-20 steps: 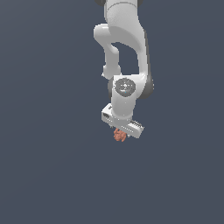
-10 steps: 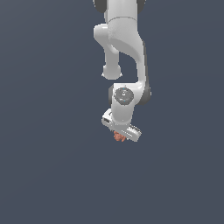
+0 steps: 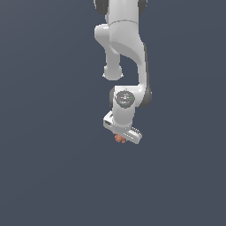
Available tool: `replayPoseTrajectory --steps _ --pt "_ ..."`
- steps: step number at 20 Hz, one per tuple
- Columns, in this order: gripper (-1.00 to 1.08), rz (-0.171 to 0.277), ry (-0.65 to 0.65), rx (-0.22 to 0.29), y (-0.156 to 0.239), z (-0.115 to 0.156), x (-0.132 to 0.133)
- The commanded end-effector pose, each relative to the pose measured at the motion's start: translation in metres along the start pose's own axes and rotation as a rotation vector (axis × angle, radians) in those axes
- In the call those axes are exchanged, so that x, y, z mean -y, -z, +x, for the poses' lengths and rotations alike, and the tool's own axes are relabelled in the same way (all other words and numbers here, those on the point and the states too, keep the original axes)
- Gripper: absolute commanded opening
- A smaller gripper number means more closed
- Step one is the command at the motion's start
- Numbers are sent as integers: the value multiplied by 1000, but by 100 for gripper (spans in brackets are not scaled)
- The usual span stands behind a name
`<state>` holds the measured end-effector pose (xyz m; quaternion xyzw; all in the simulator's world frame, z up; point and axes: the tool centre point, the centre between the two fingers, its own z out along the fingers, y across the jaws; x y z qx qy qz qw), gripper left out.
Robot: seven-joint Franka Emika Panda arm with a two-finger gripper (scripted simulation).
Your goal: Pick up the object and move it to a goal position.
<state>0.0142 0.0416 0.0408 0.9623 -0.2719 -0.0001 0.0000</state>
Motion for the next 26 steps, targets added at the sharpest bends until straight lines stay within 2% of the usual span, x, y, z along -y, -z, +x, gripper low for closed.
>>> replayPoseTrajectory --steps 1,7,12,17,26 --pt "-100 0 0 0 0 0 0" --pt "-100 0 0 0 0 0 2" --pt "-100 0 0 0 2 -6 19" --pt "-100 0 0 0 6 -18 55" --pt "-100 0 0 0 14 -44 139"
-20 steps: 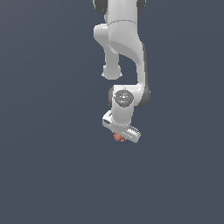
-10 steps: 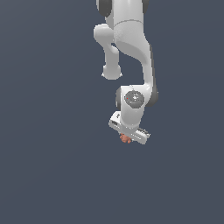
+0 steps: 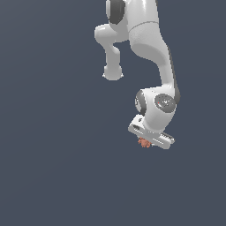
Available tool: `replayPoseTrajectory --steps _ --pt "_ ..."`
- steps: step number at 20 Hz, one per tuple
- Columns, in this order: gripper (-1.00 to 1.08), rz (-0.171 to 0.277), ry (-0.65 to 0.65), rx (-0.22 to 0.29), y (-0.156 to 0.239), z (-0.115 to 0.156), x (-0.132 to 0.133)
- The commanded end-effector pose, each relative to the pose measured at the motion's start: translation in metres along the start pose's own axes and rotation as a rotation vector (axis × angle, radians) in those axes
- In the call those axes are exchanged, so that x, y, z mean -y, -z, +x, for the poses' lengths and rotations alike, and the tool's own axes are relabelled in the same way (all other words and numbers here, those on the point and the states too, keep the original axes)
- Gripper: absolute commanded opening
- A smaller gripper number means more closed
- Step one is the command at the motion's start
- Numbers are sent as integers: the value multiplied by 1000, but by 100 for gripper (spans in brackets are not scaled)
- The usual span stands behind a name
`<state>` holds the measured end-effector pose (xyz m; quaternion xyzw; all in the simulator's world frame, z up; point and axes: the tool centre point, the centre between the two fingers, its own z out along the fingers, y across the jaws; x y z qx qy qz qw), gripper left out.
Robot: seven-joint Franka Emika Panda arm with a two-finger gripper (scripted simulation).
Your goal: Pick up the object and move it to a goal position.
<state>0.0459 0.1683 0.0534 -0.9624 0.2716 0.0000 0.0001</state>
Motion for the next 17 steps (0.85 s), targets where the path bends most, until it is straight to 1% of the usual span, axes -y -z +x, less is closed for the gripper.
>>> replayPoseTrajectory --steps 1,4,8,12,17 --pt "-100 0 -1 0 2 -7 22" --pt "-100 0 -1 0 4 -12 42" --pt "-100 0 -1 0 6 -16 60" --pt "-100 0 -1 0 7 -19 70" --pt "-100 0 -1 0 7 -20 75"
